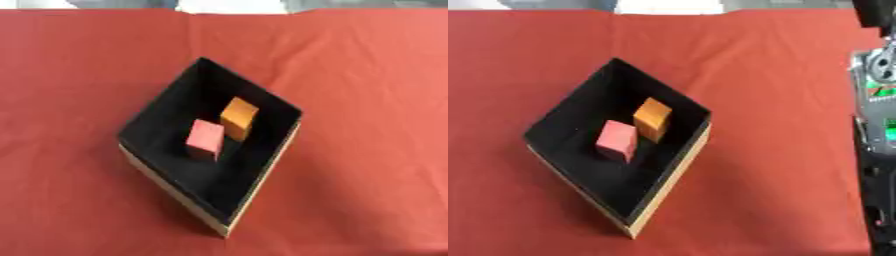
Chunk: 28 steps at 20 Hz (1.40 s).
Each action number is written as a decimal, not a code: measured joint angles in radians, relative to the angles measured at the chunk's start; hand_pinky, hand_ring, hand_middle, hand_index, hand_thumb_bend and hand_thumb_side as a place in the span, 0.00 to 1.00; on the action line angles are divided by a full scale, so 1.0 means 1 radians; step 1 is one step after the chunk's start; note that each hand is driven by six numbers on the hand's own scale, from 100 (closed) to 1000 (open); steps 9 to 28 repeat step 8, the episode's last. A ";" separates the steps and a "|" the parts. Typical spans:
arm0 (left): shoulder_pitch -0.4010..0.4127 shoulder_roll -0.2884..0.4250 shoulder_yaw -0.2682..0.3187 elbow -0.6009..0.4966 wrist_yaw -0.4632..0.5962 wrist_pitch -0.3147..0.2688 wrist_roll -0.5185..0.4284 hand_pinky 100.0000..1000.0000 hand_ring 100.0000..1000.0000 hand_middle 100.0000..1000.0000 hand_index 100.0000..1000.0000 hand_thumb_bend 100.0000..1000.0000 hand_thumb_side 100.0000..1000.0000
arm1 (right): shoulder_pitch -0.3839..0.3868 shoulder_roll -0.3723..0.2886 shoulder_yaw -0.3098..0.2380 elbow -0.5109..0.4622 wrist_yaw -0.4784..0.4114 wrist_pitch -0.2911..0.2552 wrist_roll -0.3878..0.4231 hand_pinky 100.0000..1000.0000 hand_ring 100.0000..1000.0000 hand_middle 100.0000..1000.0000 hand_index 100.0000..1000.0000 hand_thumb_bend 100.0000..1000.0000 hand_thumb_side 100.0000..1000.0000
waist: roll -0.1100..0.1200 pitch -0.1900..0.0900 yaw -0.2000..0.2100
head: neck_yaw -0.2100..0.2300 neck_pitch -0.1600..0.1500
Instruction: Pick up objects on the table and place them in the box.
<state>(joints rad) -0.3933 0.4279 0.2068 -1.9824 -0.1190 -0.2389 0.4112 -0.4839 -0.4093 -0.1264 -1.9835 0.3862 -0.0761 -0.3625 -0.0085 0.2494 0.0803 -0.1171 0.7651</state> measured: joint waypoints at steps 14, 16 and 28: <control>0.001 0.004 -0.037 0.000 -0.023 -0.006 0.081 0.53 0.60 0.65 0.85 0.09 0.67 | -0.004 0.003 0.004 0.000 0.008 -0.009 0.001 0.80 0.68 0.60 0.79 0.00 0.65 | 0.002 -0.011 -0.012 | 0.002 0.000; 0.001 0.004 -0.037 0.000 -0.023 -0.006 0.081 0.53 0.60 0.65 0.85 0.09 0.67 | -0.004 0.003 0.004 0.000 0.008 -0.009 0.001 0.80 0.68 0.60 0.79 0.00 0.65 | 0.002 -0.011 -0.012 | 0.002 0.000; 0.001 0.004 -0.037 0.000 -0.023 -0.006 0.081 0.53 0.60 0.65 0.85 0.09 0.67 | -0.004 0.003 0.004 0.000 0.008 -0.009 0.001 0.80 0.68 0.60 0.79 0.00 0.65 | 0.002 -0.011 -0.012 | 0.002 0.000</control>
